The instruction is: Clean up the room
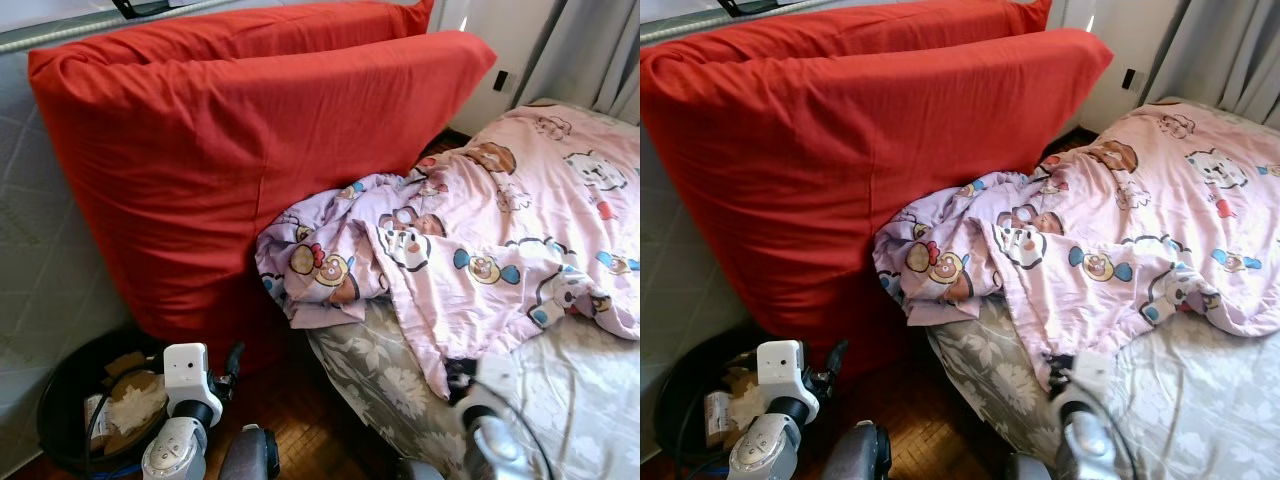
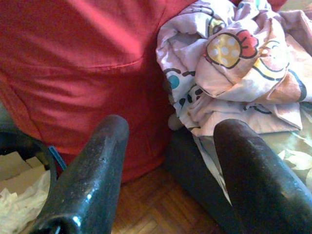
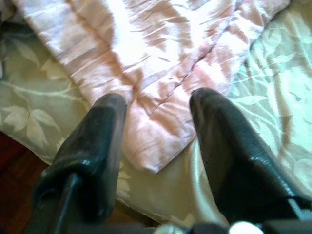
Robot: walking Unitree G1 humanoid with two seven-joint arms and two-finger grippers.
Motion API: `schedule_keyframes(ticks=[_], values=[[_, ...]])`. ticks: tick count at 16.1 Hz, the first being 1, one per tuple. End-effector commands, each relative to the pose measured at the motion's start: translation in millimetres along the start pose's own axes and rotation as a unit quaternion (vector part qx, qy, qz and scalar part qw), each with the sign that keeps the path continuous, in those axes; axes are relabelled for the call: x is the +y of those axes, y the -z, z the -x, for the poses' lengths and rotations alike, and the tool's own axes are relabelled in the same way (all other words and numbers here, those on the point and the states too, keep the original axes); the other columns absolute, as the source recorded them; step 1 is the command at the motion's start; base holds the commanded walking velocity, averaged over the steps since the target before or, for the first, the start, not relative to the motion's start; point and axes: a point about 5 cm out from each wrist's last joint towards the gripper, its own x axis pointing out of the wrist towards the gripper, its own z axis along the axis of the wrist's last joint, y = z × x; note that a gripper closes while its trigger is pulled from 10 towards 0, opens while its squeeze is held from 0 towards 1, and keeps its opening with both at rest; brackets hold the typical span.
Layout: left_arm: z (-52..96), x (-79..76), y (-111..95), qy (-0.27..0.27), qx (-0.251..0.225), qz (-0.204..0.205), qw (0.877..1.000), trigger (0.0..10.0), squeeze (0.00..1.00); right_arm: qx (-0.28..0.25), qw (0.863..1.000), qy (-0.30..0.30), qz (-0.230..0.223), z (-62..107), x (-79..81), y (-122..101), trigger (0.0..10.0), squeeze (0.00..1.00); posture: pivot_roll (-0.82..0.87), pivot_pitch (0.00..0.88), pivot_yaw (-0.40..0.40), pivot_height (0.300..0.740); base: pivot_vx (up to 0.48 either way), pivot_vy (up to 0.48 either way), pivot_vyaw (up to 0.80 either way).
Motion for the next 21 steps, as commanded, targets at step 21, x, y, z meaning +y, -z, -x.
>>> schedule_keyframes(ticks=[21], values=[[-4.6, -1.9, -5.1, 0.013, 0.001, -0.013, 1.0, 10.0, 0.0, 0.023, 1.0, 0.014, -0.005, -5.5, 5.3, -2.4, 10.0, 0.0, 0.03, 0.098, 0.005, 0.635, 0.13, 0.0, 0.0]])
